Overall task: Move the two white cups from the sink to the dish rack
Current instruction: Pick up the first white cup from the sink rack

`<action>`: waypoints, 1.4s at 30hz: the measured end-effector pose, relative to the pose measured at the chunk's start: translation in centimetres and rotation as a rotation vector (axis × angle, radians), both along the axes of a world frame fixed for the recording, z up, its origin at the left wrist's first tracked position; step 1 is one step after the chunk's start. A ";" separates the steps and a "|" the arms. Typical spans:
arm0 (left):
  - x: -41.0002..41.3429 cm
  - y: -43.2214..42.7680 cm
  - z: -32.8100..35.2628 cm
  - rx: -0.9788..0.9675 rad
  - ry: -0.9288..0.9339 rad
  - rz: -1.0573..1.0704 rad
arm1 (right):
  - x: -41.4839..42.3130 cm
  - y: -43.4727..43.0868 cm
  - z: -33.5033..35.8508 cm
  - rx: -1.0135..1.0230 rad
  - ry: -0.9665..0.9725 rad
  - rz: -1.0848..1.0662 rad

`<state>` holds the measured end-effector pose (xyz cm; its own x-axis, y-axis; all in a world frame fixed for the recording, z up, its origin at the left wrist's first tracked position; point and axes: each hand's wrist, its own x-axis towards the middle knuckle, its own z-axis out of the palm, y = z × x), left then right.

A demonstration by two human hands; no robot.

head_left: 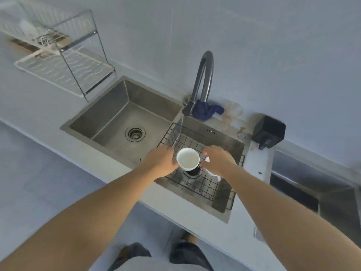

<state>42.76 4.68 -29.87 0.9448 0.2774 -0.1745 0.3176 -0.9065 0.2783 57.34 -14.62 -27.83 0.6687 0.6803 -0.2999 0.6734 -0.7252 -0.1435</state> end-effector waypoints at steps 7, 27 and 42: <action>1.0 -2.2 -3.7 -0.088 0.051 0.171 | 5.0 1.0 -4.1 -0.114 0.065 0.260; 3.8 -3.1 -8.7 -0.290 0.108 0.292 | 6.8 3.3 -9.2 -0.065 0.168 0.340; 1.6 -1.1 -1.8 -0.339 -0.075 0.384 | 6.2 6.9 -1.5 0.045 0.192 0.466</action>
